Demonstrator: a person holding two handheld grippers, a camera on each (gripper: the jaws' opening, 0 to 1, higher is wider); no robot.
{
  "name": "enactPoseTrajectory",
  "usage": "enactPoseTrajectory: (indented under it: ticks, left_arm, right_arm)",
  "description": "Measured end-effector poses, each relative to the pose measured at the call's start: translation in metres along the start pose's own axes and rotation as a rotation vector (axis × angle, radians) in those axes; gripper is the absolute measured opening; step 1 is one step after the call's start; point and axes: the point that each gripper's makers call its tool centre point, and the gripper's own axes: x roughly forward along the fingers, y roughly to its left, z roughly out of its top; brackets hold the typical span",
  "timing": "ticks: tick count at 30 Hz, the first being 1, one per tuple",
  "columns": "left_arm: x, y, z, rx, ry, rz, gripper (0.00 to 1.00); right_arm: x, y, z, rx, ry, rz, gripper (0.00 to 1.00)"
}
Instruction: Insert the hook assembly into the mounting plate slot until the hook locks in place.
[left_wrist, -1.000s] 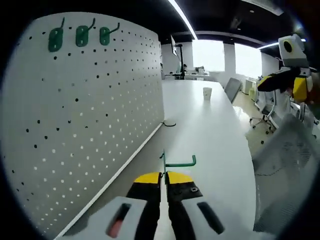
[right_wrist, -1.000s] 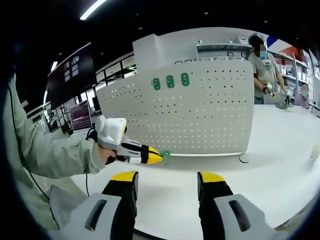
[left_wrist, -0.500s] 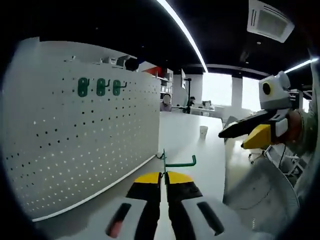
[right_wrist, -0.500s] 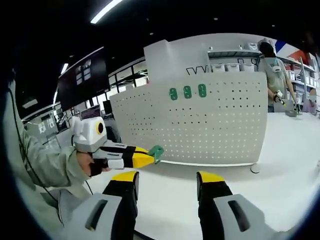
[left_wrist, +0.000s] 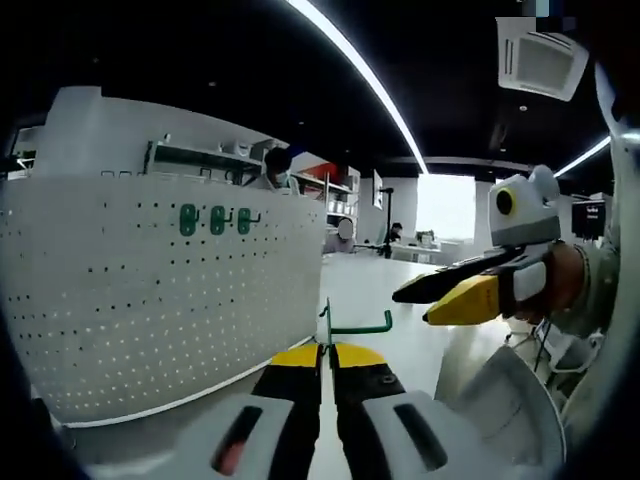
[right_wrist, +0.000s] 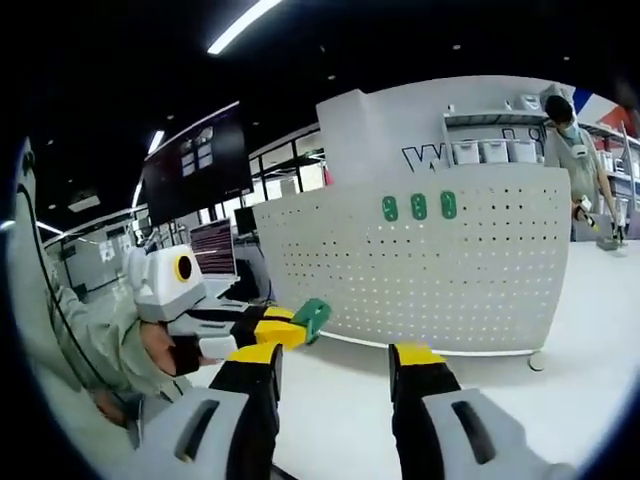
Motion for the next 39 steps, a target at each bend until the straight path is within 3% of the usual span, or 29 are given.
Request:
enactPoseTrajectory:
  ticks: [10,18,23,25,39]
  left_arm:
    - [0.001,-0.014,0.019,-0.01,-0.055,-0.018,0.03]
    - [-0.002,-0.02,0.035,0.002,-0.105,-0.02,0.03]
    - [-0.004,-0.025,0.044,0.006,-0.133,-0.021,0.03]
    - [-0.004,-0.025,0.046,0.009,-0.14,-0.022,0.03]
    - [-0.007,-0.028,0.054,0.008,-0.168,-0.011,0.03]
  right_arm:
    - [0.009,0.016,0.02,-0.018,-0.046,0.055,0.36]
    - [0.009,0.018,0.036,0.018,-0.106,0.072,0.26]
    - [0.01,0.021,0.038,0.064,-0.121,0.092,0.22]
    - [0.011,0.026,0.039,0.135,-0.129,0.125,0.17]
    - [0.01,0.028,0.042,0.157,-0.155,0.124,0.03]
